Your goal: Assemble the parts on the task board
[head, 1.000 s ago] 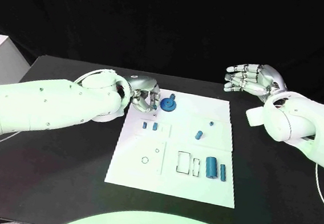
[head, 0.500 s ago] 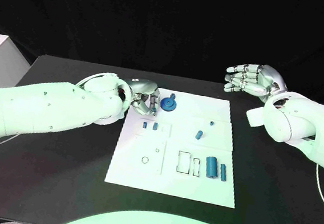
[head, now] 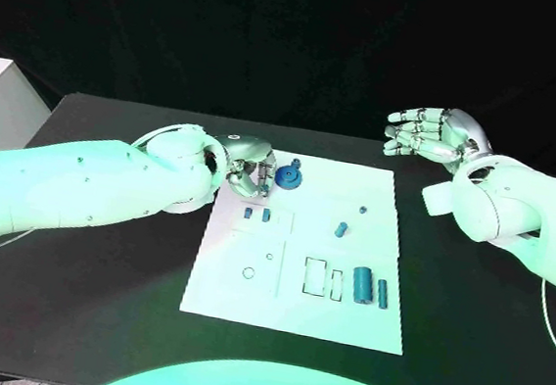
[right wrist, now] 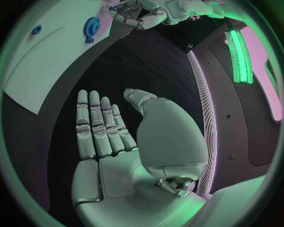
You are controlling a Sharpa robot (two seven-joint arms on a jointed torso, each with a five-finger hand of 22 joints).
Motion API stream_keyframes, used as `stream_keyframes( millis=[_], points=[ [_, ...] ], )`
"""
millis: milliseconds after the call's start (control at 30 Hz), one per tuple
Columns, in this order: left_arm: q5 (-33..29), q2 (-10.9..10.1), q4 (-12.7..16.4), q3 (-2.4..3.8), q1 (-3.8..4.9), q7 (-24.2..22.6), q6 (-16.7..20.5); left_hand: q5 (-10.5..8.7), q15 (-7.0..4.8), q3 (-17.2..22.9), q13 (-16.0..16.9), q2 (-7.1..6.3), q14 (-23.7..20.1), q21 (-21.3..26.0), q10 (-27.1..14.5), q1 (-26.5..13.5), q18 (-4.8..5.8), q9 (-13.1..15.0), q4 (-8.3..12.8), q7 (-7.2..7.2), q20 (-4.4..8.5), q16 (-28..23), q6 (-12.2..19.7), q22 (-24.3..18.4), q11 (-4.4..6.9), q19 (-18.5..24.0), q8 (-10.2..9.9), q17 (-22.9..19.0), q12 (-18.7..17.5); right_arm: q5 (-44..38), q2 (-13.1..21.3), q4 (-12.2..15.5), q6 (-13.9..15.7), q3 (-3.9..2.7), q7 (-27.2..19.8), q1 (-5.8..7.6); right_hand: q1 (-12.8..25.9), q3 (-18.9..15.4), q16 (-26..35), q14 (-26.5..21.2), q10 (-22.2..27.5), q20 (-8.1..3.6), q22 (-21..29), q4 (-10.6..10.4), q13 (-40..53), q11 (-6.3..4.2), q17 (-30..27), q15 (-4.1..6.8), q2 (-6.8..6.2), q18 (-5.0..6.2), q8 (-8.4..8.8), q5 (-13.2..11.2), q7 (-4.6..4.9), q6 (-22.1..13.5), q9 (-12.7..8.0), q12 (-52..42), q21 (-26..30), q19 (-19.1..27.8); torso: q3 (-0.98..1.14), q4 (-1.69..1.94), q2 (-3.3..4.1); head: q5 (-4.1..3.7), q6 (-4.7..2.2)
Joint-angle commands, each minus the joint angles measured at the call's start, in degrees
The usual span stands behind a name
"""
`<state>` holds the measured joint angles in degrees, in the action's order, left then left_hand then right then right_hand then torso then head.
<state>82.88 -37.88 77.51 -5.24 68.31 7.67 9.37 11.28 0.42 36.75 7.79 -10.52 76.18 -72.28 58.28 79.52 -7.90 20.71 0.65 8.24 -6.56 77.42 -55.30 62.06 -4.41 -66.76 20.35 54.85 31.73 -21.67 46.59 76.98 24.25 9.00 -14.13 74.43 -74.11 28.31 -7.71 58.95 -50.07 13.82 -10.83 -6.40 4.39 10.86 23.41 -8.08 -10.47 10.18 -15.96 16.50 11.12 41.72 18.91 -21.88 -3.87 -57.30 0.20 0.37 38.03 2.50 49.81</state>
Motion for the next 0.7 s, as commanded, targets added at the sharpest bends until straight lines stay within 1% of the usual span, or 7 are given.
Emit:
stream_keyframes(
  millis=[33, 233, 433, 600, 700],
  points=[
    [0.2, 0.2, 0.0, -0.01, -0.05, -0.9, -1.8, -0.09, 0.07, 0.1, 0.0, -0.22, 0.0, 0.1, 0.3, -0.4, 0.85, 0.1, 0.0, 0.03, -0.03, -0.3, -0.6, -0.1, -0.01, -0.2, -0.1, -0.1, -0.4, -0.5, 0.0, 0.1, -0.2, -0.03, -0.4, -0.01, 0.0, 0.1, 0.4, 0.3, -0.2, 0.16, 0.1, 0.3, -0.1, 0.16, -0.1, 0.1, 0.41, 0.29, 0.28, 0.0, 3.66, 0.4, -0.1, -0.2, 0.0, -0.2, -0.04, 0.03, -0.02, 0.07, 0.12],
    [0.0, 0.5, -0.4, -0.12, -0.06, -0.9, -2.1, -0.13, 0.08, 0.1, 0.0, -0.23, 0.0, 0.0, 0.3, -0.4, 0.87, 0.1, 0.0, 0.03, -0.02, -0.3, -0.6, 0.0, -0.02, -0.2, -0.1, -0.1, -0.4, -0.5, 0.0, 0.1, 0.0, -0.04, -0.4, -0.01, 0.0, 0.1, 0.4, 0.3, -0.3, 0.16, 0.2, 0.3, -0.1, 0.16, -0.1, 0.11, 0.45, 0.3, 0.29, 0.0, 3.66, 0.4, -0.1, -0.2, 0.0, -0.2, -0.04, 0.03, -0.02, 0.1, 0.19],
    [-0.1, 0.6, -0.6, -0.26, -0.13, -0.9, -2.3, -0.15, 0.08, 0.1, 0.0, -0.23, 0.0, 0.0, 0.3, -0.4, 0.87, 0.1, 0.0, 0.03, -0.01, -0.4, -0.6, 0.0, -0.01, -0.2, -0.1, -0.1, -0.5, -0.5, 0.1, 0.1, 0.4, -0.04, -0.5, -0.01, 0.1, 0.1, 0.4, 0.4, -0.4, 0.14, 0.2, 0.3, -0.2, 0.13, -0.1, 0.15, 0.44, 0.32, 0.24, 0.0, 3.65, 0.5, 0.0, -0.3, -0.1, -0.3, -0.09, 0.06, 0.01, 0.06, 0.19],
    [-0.3, 0.7, -0.7, -0.33, -0.17, -0.8, -2.3, -0.16, 0.08, 0.1, 0.0, -0.23, 0.1, 0.1, 0.3, -0.4, 0.86, 0.1, 0.0, 0.02, -0.01, -0.3, -0.6, -0.1, -0.01, -0.2, -0.1, 0.1, -0.5, -0.5, 0.1, 0.1, 0.6, -0.04, -0.5, -0.01, 0.1, 0.1, 0.3, 0.5, -0.5, 0.13, 0.3, 0.4, -0.2, 0.1, -0.1, 0.18, 0.45, 0.33, 0.22, 0.1, 3.63, 0.6, 0.0, -0.3, -0.1, -0.4, -0.02, 0.02, -0.01, 0.0, 0.19],
    [-0.5, 0.7, -0.8, -0.37, -0.18, -0.8, -2.4, -0.16, 0.08, 0.1, 0.0, -0.23, 0.1, 0.1, 0.3, -0.4, 0.86, 0.1, 0.0, 0.02, -0.01, -0.3, -0.6, -0.1, -0.01, -0.2, -0.1, 0.1, -0.5, -0.5, 0.1, 0.1, 0.7, -0.04, -0.5, -0.01, 0.1, 0.1, 0.3, 0.6, -0.5, 0.11, 0.3, 0.4, -0.2, 0.08, -0.2, 0.2, 0.46, 0.34, 0.2, 0.1, 3.61, 0.7, 0.0, -0.4, -0.1, -0.4, -0.03, 0.03, -0.05, -0.04, 0.19]
  ],
)
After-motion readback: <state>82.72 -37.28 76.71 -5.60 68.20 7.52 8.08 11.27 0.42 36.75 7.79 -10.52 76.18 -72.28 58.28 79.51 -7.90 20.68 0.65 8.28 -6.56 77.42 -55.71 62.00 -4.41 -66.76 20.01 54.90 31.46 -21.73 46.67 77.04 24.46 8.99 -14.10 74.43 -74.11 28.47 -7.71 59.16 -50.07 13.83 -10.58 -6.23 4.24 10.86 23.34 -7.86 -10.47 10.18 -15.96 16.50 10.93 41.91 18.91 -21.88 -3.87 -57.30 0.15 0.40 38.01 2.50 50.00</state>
